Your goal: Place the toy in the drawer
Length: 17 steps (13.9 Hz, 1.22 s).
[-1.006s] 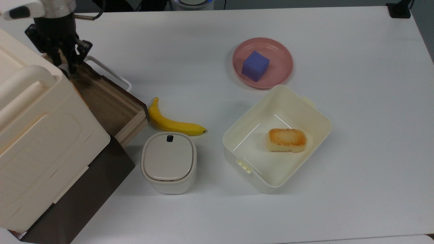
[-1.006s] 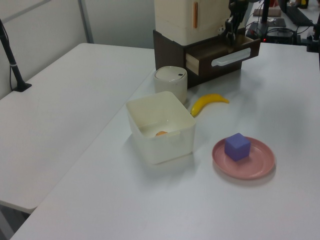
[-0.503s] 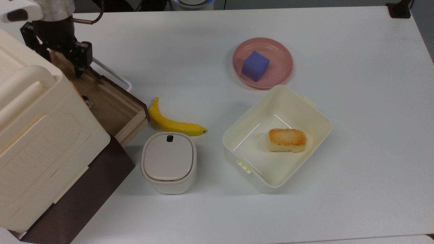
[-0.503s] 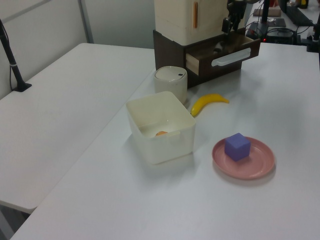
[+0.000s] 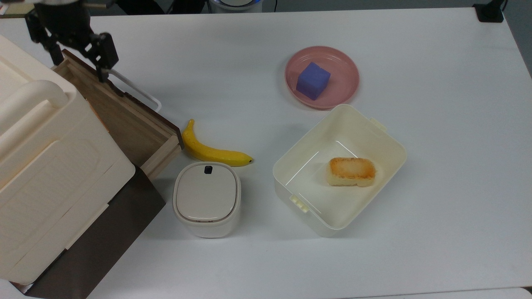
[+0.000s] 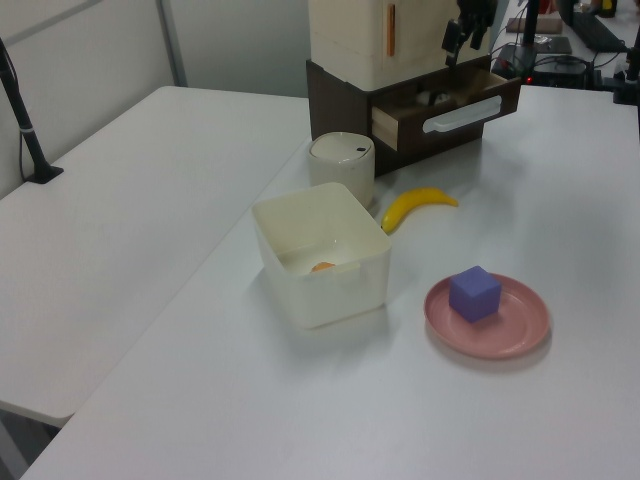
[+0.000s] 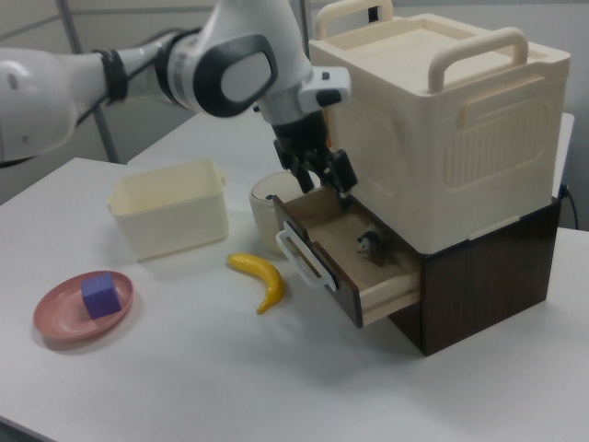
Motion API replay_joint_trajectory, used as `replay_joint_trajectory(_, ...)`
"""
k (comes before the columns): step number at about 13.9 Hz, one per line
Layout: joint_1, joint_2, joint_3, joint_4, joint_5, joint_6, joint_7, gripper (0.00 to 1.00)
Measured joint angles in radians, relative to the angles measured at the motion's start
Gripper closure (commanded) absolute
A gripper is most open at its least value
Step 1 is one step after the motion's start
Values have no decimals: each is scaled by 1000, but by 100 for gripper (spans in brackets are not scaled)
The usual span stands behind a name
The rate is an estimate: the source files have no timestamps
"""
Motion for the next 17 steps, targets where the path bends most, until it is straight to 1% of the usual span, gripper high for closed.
replay_joint_trajectory(2,3,-36,4,9,17,-69,62,0)
replay_joint_trajectory(4,12,-92,23,20,20,-188,124,0)
replay_joint_trajectory(6,21,-127,50,27,20,-282,142,0)
replay_joint_trajectory(10,72,-184,53,28,20,-366,142,0)
replay_joint_trajectory(11,92,-194,47,28,20,-371,143,0)
replay_joint_trajectory(12,121,-199,28,28,20,-373,146,0)
replay_joint_trajectory(14,194,-201,-34,28,20,-373,148,0)
replay_joint_trajectory(15,219,-200,-55,28,20,-373,153,0)
replay_joint_trajectory(17,236,-200,-66,28,20,-369,180,0)
